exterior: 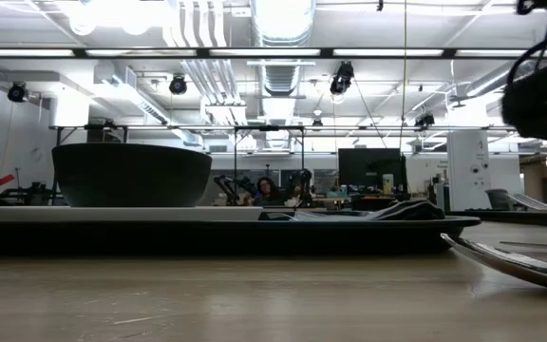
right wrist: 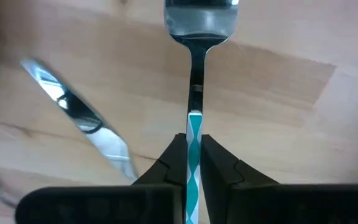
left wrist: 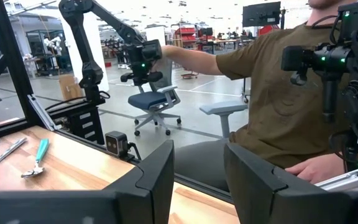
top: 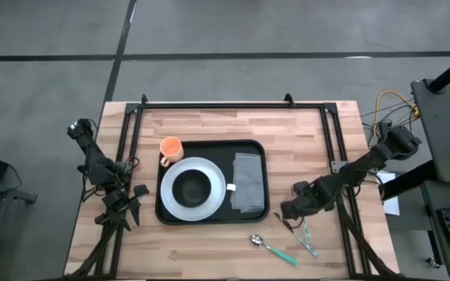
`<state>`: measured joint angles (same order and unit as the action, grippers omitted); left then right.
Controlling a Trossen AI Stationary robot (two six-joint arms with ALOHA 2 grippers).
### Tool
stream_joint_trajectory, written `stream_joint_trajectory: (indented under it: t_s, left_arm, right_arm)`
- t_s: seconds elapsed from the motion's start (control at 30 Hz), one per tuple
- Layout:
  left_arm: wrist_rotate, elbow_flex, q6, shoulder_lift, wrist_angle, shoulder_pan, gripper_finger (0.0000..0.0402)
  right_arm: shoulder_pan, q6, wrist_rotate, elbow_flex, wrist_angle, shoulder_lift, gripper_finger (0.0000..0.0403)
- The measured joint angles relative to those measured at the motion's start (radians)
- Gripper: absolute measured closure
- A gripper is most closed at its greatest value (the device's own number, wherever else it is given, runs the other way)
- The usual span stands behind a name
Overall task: Set up tray
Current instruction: Put the blue fork on the gray napkin
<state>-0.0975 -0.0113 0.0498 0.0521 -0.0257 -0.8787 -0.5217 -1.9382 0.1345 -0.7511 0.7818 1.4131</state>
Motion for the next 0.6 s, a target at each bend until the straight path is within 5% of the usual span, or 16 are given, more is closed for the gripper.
stream_joint_trajectory:
  t_s: [0.27,0.6]
  left_arm:
    - [0.0,0.0,0.0,0.0,0.0,0.0,0.0281]
    - [0.0,0.0,0.0,0.0,0.0,0.0,0.0281]
  right_arm:
    - [0.146,0.03,-0.01,-0.076,0.0,0.035,0.039]
    - [0.324,0.18,-0.077,-0.35,0.118,0.214,0.039]
